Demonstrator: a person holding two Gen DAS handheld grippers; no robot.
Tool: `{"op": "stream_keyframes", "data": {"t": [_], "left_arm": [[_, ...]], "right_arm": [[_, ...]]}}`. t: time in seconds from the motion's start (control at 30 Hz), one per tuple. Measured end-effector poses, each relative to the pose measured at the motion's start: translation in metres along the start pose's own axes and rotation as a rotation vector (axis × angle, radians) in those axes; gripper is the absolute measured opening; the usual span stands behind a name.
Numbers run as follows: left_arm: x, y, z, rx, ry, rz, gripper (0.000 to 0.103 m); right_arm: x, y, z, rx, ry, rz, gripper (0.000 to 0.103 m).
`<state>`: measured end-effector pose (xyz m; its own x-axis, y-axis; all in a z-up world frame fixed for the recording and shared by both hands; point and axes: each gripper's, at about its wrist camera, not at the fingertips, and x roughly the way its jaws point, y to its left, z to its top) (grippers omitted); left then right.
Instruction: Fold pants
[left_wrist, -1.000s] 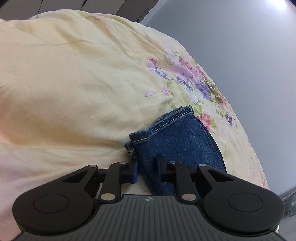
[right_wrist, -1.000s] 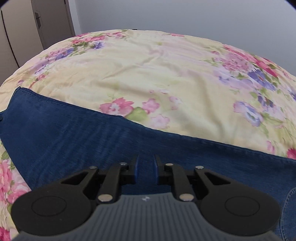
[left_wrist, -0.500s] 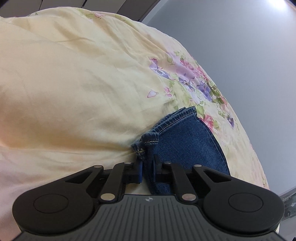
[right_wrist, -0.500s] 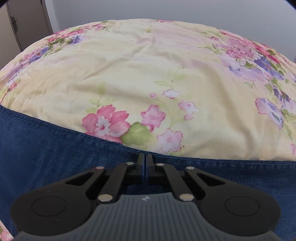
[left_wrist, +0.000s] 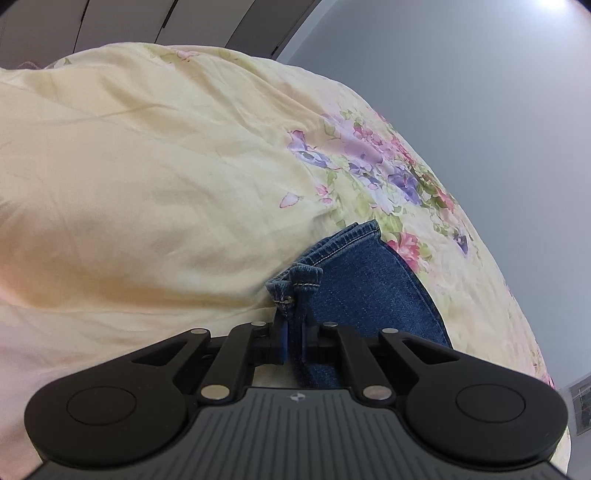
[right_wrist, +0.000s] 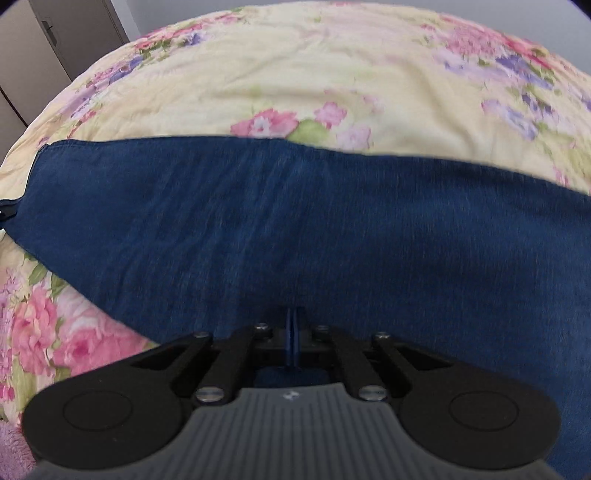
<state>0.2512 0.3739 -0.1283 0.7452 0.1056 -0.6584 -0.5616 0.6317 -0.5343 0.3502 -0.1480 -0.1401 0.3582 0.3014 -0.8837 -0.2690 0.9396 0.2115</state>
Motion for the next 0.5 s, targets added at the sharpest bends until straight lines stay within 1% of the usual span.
{"op": "stream_keyframes", "data": {"t": [0.1, 0.23, 0.3, 0.4, 0.5], "left_arm": [[-0.012, -0.013, 0.001, 0.046, -0.023, 0.005, 0.005], [-0.034, -0.041, 0.006, 0.121, -0.073, -0.009, 0.005], [-0.047, -0.063, 0.006, 0.18, -0.104, -0.013, 0.005], [-0.067, -0.1, 0.002, 0.265, -0.146, -0.04, 0.005], [-0.091, -0.153, -0.013, 0.398, -0.2, -0.071, 0.005]], "right_arm": [[0.011, -0.001, -0.011, -0.008, -0.015, -0.016, 0.0], [0.018, 0.0, -0.011, 0.001, -0.004, -0.032, 0.0], [0.012, 0.001, -0.009, 0.004, -0.002, -0.026, 0.0], [-0.002, -0.01, -0.008, 0.064, -0.019, 0.017, 0.0], [-0.022, -0.023, -0.012, 0.097, -0.053, 0.025, 0.0]]}}
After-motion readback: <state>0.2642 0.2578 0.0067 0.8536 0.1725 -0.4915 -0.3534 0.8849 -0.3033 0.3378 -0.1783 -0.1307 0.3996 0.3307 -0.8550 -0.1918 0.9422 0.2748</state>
